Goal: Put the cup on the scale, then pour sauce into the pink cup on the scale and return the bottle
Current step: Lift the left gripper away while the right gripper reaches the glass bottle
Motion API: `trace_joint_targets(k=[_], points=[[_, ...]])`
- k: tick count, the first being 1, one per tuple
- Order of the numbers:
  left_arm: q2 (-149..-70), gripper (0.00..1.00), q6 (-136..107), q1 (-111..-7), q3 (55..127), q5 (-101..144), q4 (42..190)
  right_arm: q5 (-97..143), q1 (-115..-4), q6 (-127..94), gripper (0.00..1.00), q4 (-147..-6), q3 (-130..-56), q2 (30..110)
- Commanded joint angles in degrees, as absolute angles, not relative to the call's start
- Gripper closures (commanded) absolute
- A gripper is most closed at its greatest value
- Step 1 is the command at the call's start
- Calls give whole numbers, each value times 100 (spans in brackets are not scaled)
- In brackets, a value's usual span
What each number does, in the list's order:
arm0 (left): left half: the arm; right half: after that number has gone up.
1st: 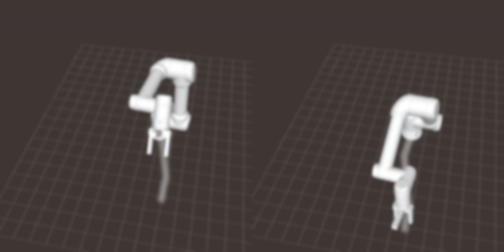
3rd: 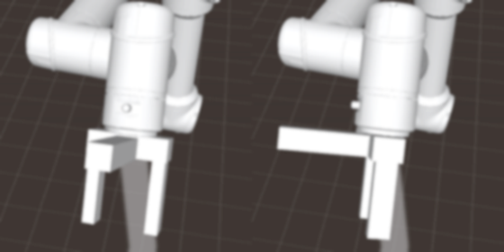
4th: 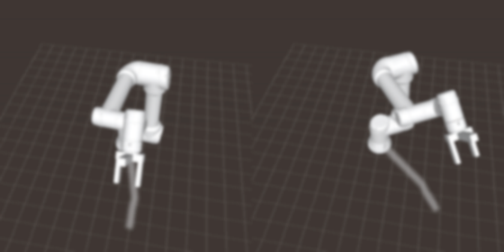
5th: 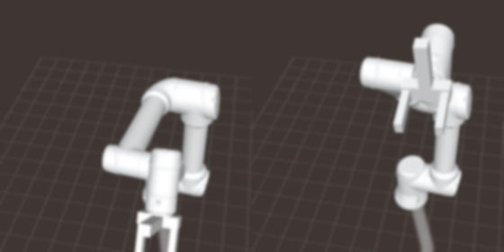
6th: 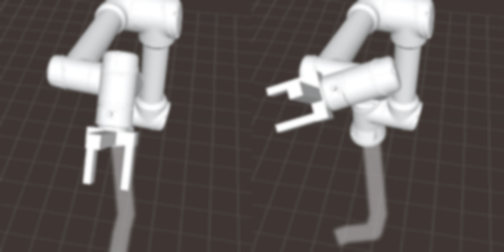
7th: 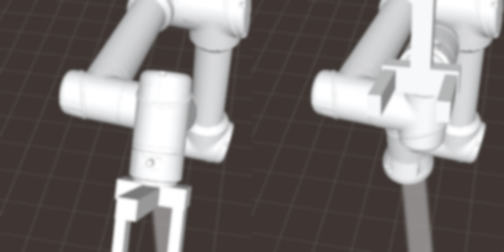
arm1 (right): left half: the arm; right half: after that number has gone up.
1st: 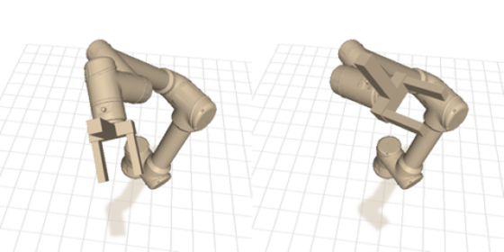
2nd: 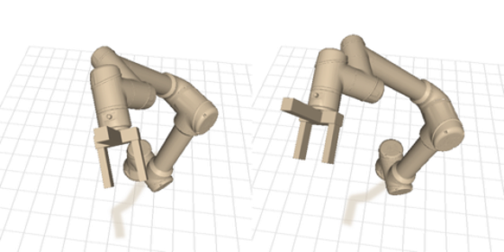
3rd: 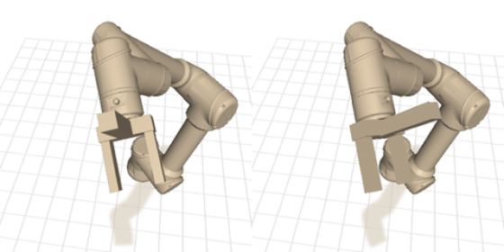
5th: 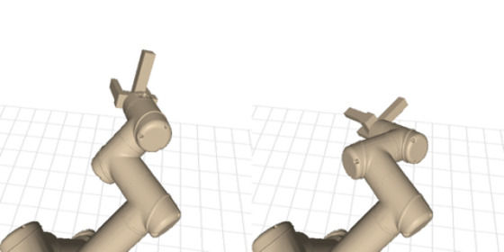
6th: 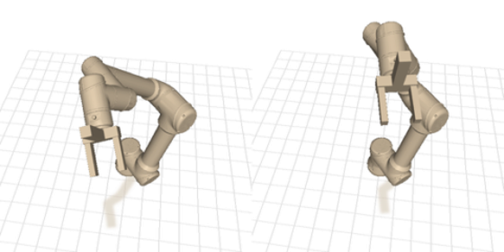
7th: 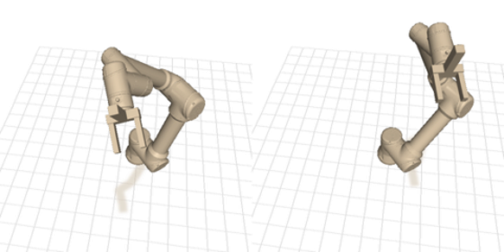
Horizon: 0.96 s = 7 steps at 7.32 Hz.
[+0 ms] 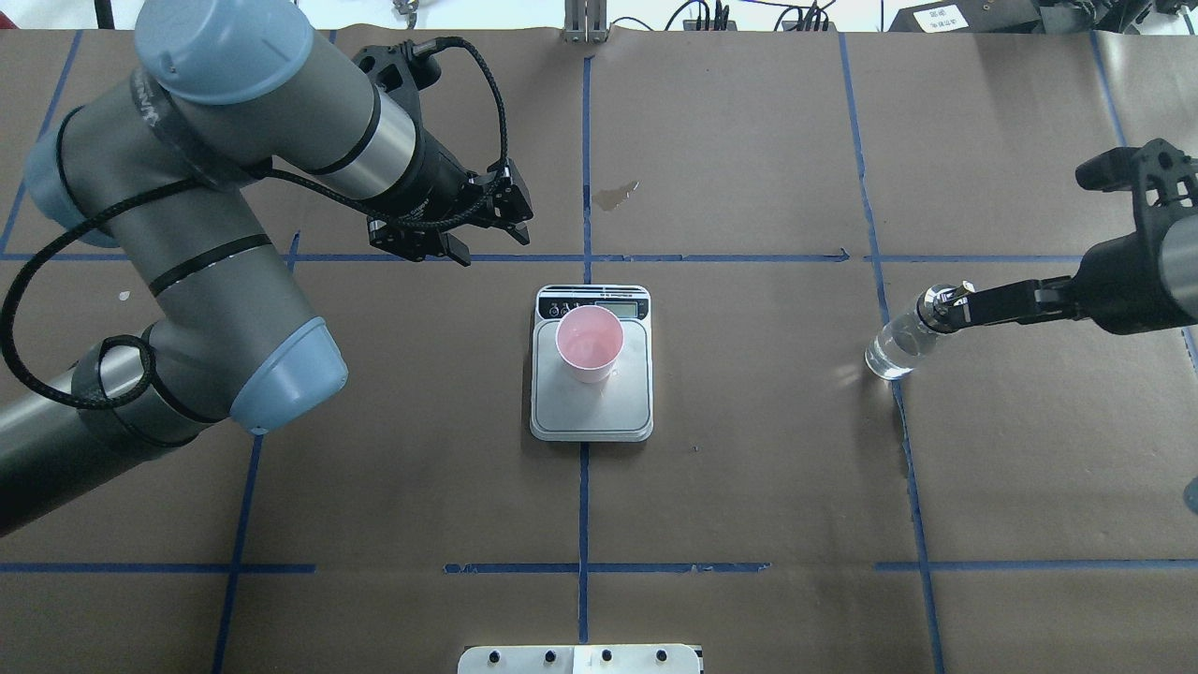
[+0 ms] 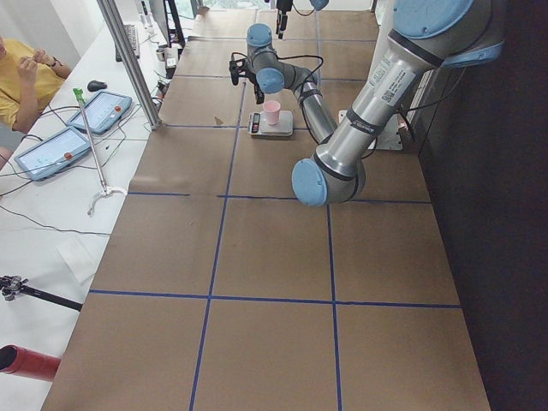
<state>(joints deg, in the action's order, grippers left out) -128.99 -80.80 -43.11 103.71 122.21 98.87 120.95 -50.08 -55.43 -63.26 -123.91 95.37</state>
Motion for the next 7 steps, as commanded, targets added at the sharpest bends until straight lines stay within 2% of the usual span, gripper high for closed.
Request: trace_joint_targets(k=[1, 4, 5, 7], points=[[-12894, 32, -8024, -4446, 10336, 12217, 9957, 10964, -4063, -5933, 1, -6223, -12463, 9685], [-12815, 32, -7076, -4745, 10020, 12243, 10168, 8462, -2605, -7238, 0, -6223, -12454, 9747], [-12719, 32, -7067, -4824, 10011, 12243, 10326, 6610, -1784, -7669, 4, -6214, -12332, 9721], [-12718, 32, -7066, -4834, 9993, 12252, 10354, 5828, -1494, -7690, 4, -6196, -12191, 9659]])
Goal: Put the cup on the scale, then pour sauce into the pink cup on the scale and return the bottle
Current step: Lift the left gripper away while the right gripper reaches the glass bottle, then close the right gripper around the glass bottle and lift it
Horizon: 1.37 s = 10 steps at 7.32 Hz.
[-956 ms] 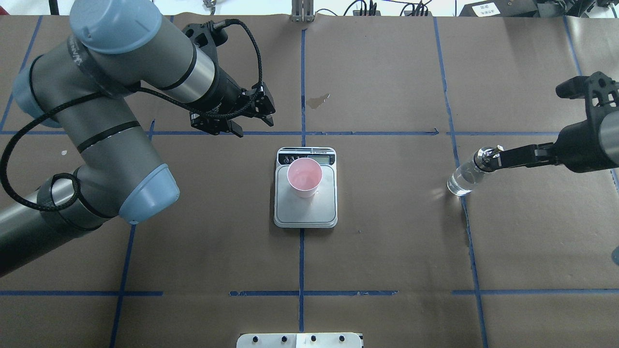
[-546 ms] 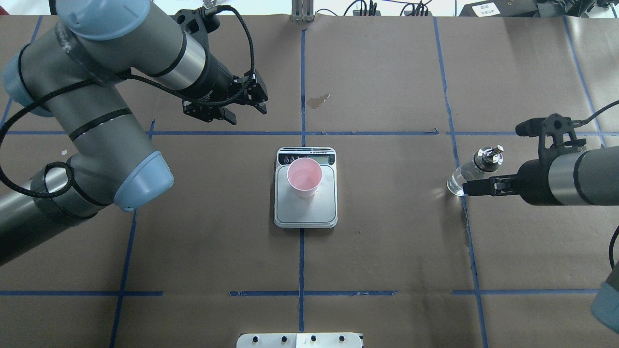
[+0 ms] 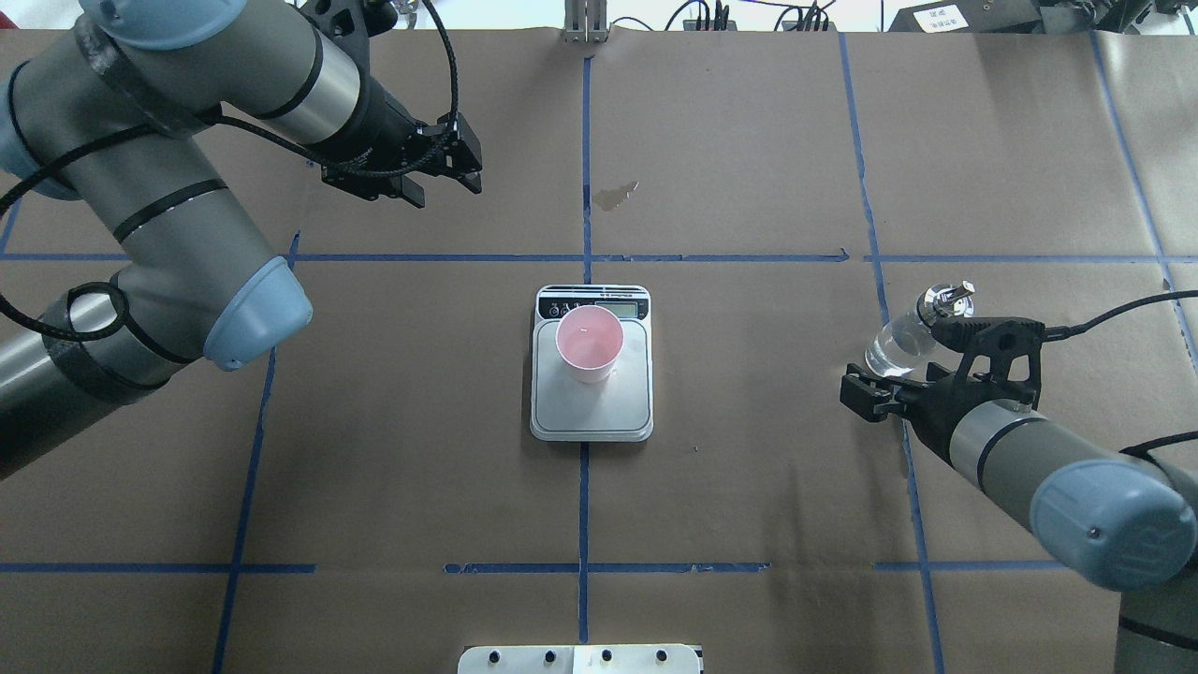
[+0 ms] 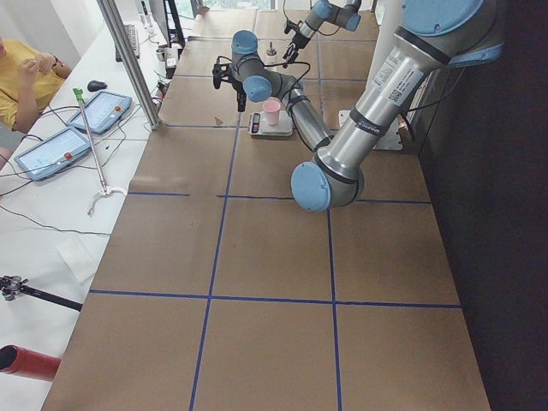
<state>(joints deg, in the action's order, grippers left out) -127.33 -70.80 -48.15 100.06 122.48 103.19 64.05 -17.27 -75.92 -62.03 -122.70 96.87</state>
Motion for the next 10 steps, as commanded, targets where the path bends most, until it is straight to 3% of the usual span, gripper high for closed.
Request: trace_joint_targets(k=[1, 4, 7, 10], points=[[-12718, 32, -7066, -4851, 9967, 12252, 10354, 5392, -1442, -7708, 4, -6188, -12016, 9633], [-12718, 32, -7075, -4843, 9949, 12252, 10441, 4054, -1398, -7786, 0, -5787, -11638, 9650], [-12718, 32, -7084, -4860, 9949, 12252, 10459, 3665, -1108, -7630, 0, -3696, -10374, 9729], [-12718, 32, -7084, -4860, 9975, 12252, 10459, 3621, -1107, -7436, 0, -3674, -10301, 9923]])
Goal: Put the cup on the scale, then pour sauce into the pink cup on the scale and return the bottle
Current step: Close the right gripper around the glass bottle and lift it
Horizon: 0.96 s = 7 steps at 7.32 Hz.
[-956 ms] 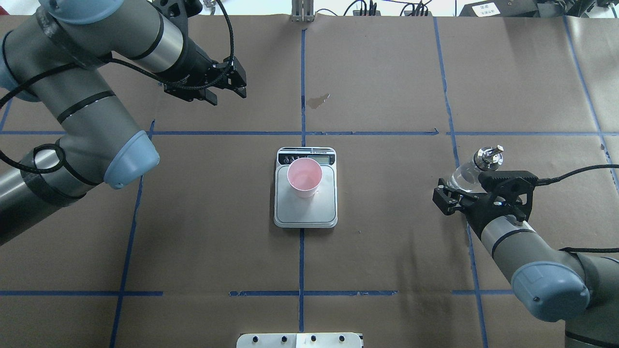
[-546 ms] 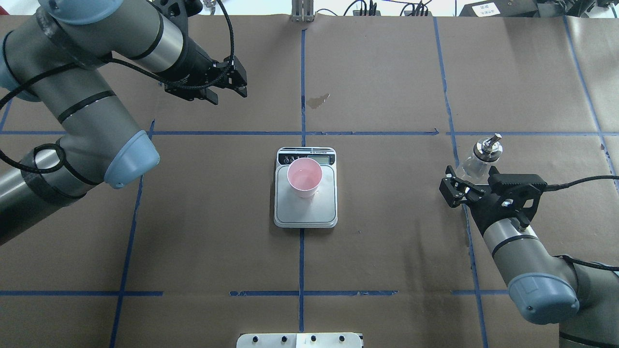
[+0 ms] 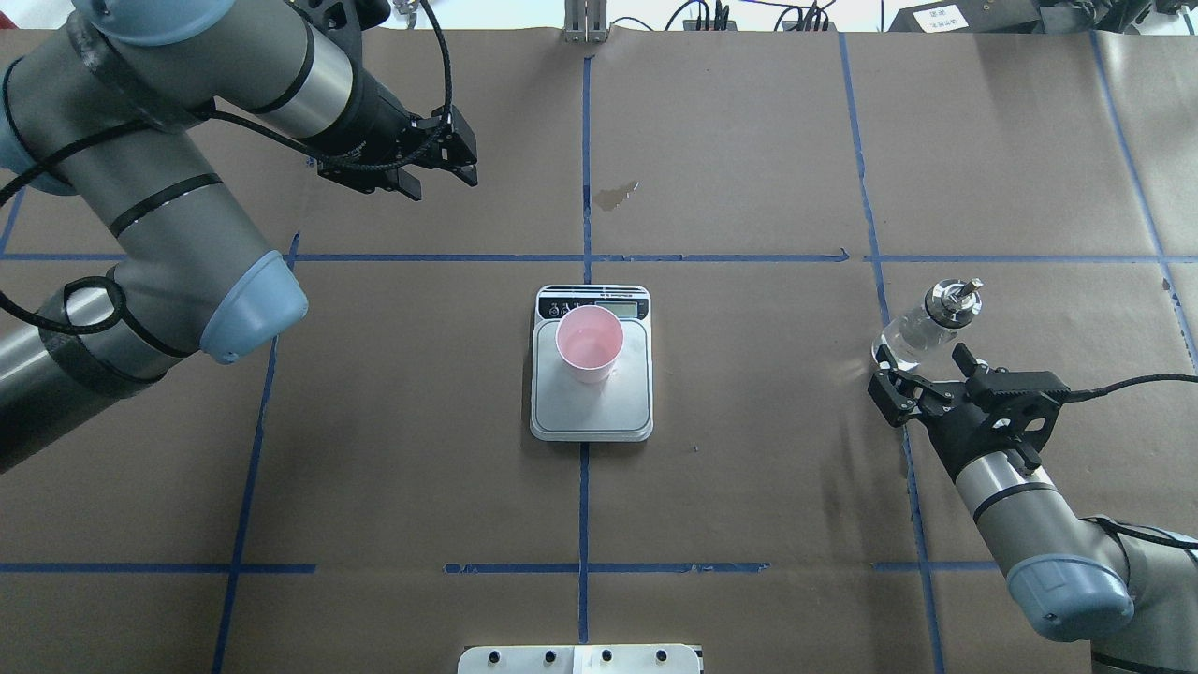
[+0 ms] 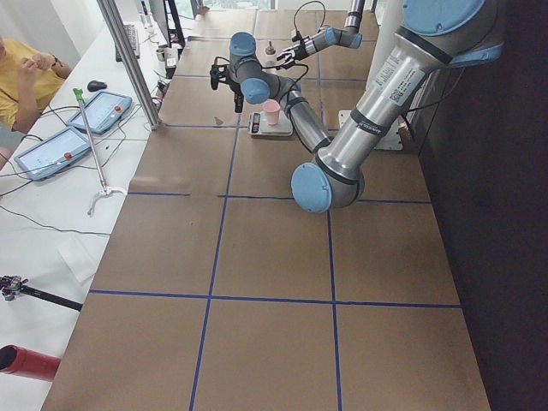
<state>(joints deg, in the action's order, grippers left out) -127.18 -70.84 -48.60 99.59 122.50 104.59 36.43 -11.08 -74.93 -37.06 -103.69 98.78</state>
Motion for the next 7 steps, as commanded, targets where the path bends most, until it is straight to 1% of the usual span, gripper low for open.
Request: trace_joint_targets(k=[1, 6, 7], points=[[-12718, 32, -7084, -4860, 9967, 12252, 10459, 3621, -1099, -7148, 0, -3674, -10283, 9871], [-12709, 32, -7093, -4887, 10046, 12243, 10424, 3586, -1133, -7102, 0, -3516, -10020, 9800], [-12709, 32, -7093, -4887, 10046, 12243, 10424, 3603, -1256, -7102, 0, -3516, -9967, 9669]])
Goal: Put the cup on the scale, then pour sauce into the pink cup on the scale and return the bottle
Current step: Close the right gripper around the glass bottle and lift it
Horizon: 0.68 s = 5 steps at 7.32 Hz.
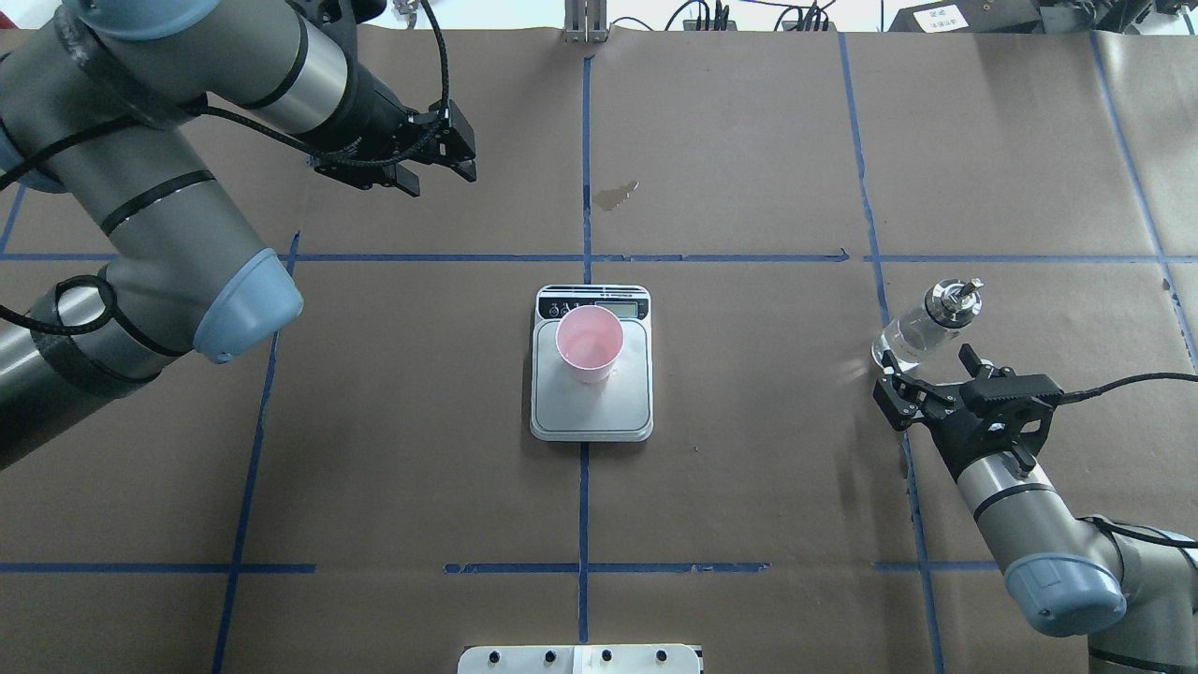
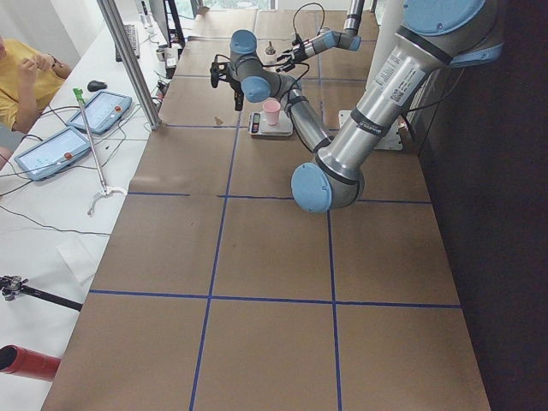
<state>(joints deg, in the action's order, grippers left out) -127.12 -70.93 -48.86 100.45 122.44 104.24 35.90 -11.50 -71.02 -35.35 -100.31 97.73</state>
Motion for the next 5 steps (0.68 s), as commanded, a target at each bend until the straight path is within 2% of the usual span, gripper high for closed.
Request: trace_joint_targets(k=[1, 5], points=[[-12709, 32, -7093, -4887, 10046, 12243, 10415, 3604, -1335, -7119, 0, -3516, -9828, 9642], [-12700, 31, -7110, -4887, 10063, 12243, 10406, 3604, -1450, -7110, 3, -3507, -9607, 9388]])
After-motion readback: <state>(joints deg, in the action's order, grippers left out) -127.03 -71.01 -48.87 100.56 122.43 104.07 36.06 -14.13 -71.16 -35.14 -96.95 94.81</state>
